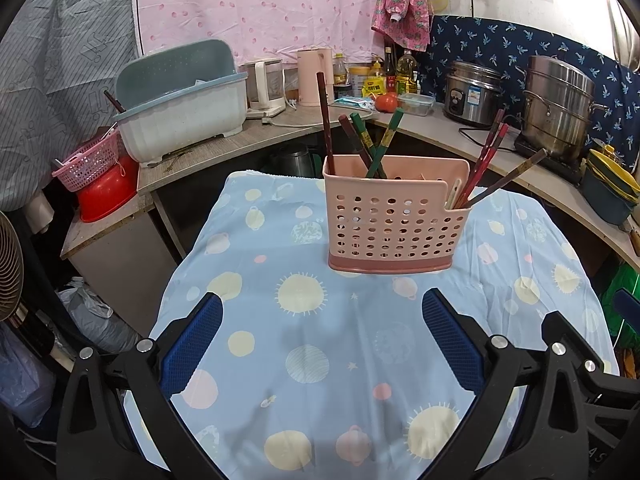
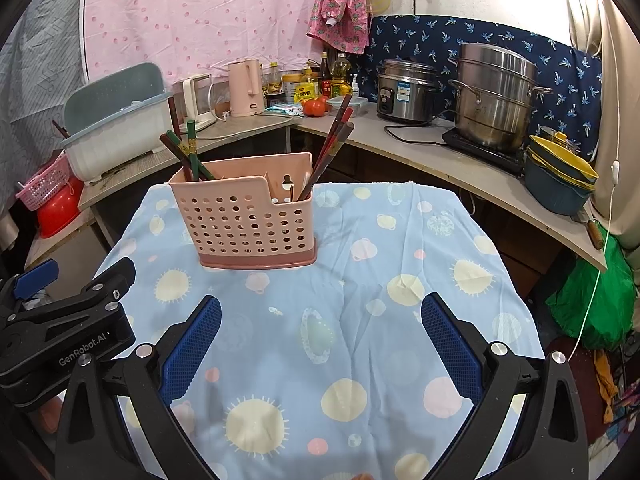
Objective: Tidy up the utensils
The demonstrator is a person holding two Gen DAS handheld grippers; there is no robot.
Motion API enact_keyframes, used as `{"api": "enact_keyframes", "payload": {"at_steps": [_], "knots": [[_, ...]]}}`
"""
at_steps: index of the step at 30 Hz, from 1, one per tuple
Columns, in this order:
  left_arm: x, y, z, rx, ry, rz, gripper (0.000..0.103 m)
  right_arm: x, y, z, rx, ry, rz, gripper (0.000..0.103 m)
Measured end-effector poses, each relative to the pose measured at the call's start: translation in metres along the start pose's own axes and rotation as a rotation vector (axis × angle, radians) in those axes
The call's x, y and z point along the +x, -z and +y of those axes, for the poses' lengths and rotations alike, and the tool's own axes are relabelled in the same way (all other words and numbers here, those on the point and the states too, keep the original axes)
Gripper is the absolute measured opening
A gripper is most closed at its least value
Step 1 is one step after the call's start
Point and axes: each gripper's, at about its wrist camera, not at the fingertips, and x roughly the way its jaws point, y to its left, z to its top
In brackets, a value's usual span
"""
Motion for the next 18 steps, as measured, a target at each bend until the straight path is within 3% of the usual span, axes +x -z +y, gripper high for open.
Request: {"api": "enact_keyframes", "payload": {"at_steps": [18], "knots": [[0.0025,-0.0012,0.0037,0.004,0.015,0.010,0.095,0.0005,0.0015,0.0006,-0.001,0.002,0.001,0.097]]}}
